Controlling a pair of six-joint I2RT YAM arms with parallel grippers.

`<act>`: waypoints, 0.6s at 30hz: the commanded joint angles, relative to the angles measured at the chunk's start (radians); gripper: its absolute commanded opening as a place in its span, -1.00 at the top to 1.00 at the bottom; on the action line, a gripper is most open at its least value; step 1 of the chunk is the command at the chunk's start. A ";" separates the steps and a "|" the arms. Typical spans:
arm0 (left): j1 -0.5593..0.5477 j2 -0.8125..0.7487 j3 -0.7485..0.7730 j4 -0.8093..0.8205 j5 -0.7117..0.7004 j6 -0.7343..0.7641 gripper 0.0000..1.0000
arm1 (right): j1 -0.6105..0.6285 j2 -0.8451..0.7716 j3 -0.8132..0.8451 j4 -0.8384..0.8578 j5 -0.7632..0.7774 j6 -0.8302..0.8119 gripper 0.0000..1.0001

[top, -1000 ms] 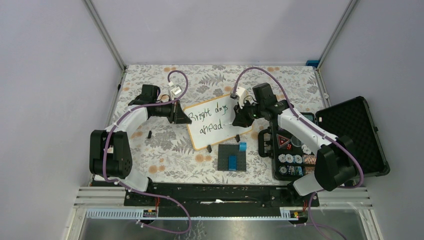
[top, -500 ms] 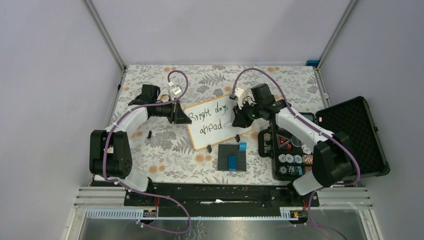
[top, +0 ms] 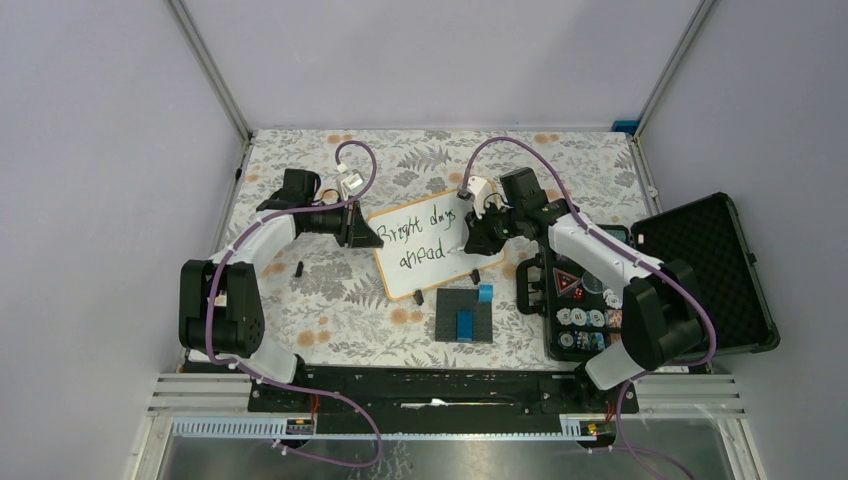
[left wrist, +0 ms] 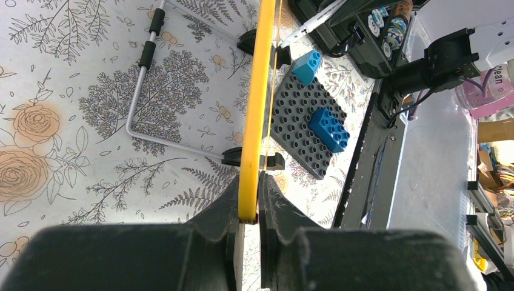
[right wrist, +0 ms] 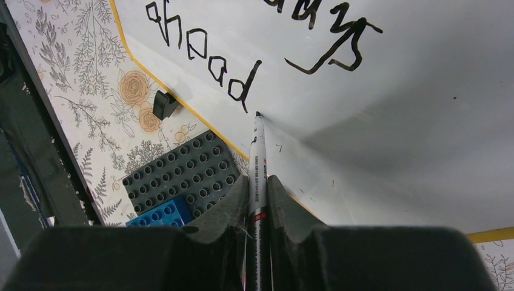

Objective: Write a sentence on the whiteboard

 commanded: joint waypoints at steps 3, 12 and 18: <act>-0.006 0.014 0.015 0.018 -0.134 0.088 1.00 | -0.006 0.009 0.023 0.034 0.043 -0.034 1.00; -0.006 -0.005 0.028 0.002 -0.142 0.088 0.57 | -0.005 -0.075 0.096 -0.117 -0.120 -0.036 1.00; 0.027 -0.035 0.074 -0.041 -0.121 0.079 0.13 | -0.003 -0.114 0.149 -0.194 -0.224 -0.011 1.00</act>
